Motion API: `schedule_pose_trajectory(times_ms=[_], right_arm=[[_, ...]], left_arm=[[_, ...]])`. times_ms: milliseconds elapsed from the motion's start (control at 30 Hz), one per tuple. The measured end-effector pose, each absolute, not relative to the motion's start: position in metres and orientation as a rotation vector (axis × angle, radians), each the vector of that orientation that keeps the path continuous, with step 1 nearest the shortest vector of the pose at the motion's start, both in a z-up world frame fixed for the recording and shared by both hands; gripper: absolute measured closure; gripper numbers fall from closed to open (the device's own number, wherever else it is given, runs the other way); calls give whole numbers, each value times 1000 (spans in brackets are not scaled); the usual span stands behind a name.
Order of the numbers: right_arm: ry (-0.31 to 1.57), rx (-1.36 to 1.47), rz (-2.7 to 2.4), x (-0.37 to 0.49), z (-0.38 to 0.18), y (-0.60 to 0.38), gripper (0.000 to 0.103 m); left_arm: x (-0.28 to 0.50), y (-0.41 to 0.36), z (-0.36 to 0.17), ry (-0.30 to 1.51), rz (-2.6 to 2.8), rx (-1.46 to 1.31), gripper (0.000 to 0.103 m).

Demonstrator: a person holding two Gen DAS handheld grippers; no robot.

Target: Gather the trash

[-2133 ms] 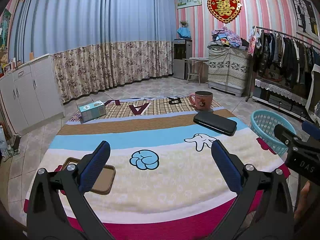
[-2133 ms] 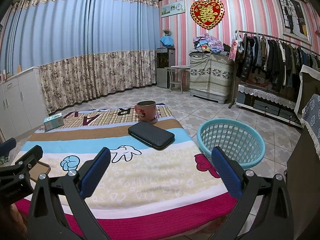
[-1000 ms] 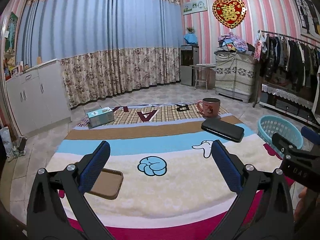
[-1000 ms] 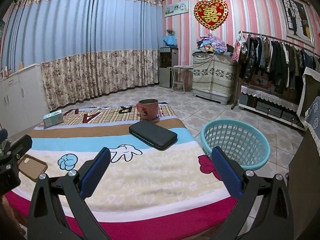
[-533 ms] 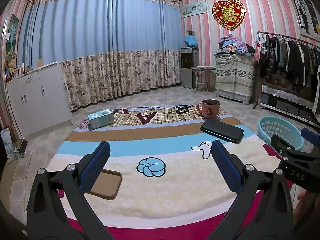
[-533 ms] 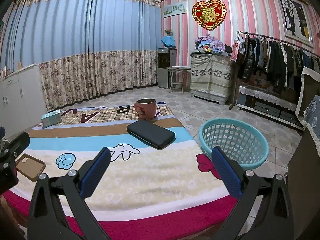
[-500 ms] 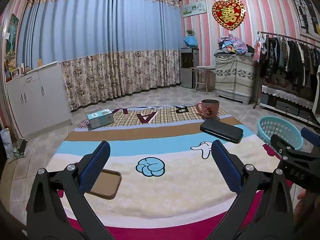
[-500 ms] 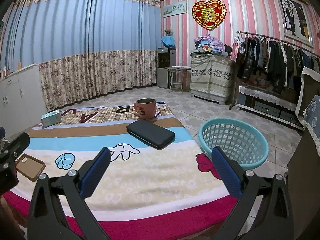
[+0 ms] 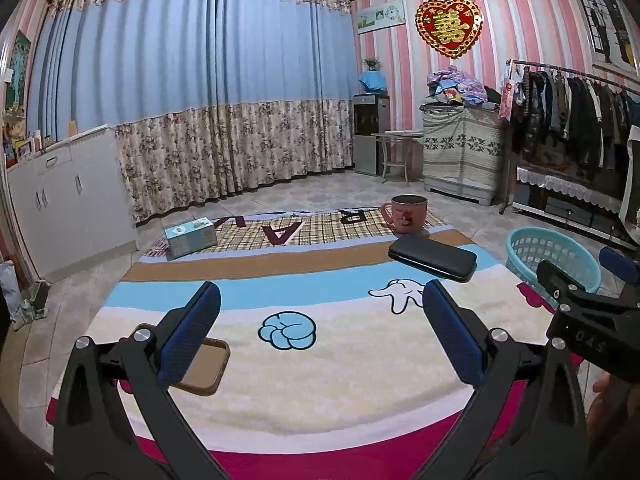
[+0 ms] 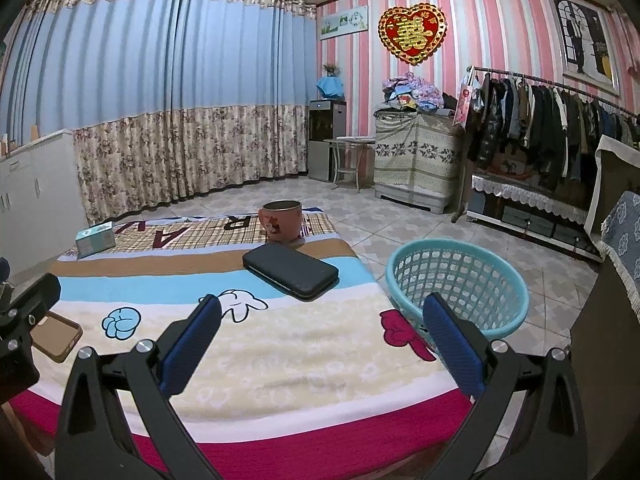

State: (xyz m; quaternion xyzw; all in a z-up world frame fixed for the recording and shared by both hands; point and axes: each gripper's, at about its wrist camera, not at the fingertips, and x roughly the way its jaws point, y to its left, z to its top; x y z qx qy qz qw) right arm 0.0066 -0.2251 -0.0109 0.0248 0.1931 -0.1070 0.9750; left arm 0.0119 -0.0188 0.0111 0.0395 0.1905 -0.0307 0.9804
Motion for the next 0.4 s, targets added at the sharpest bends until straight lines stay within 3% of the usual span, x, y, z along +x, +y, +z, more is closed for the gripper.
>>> schedule_pose_trajectory(times_ms=[400], right_arm=[[380, 36, -224, 7, -10, -225, 5]], left_arm=[[10, -21, 8, 382, -82, 87, 5]])
